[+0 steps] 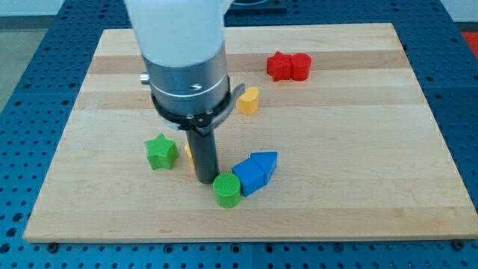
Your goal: Push the green star and yellow hexagon closer to blue cube
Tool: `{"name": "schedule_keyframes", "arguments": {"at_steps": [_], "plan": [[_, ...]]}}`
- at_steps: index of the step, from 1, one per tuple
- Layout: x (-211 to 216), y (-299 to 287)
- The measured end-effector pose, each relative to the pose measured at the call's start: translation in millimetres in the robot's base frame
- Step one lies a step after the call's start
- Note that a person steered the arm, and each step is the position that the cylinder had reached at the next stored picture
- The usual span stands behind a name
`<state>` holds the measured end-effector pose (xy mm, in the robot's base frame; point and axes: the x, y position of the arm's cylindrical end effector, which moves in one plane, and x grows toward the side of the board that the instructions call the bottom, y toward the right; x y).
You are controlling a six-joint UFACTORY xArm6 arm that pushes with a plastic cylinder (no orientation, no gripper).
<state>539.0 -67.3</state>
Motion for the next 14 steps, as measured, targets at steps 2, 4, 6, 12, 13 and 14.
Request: {"name": "schedule_keyframes", "arguments": {"at_steps": [2, 4, 6, 12, 13, 14], "plan": [[-1, -56], [-6, -146], [-39, -113], [-74, -12], [-89, 19], [-89, 50]]}}
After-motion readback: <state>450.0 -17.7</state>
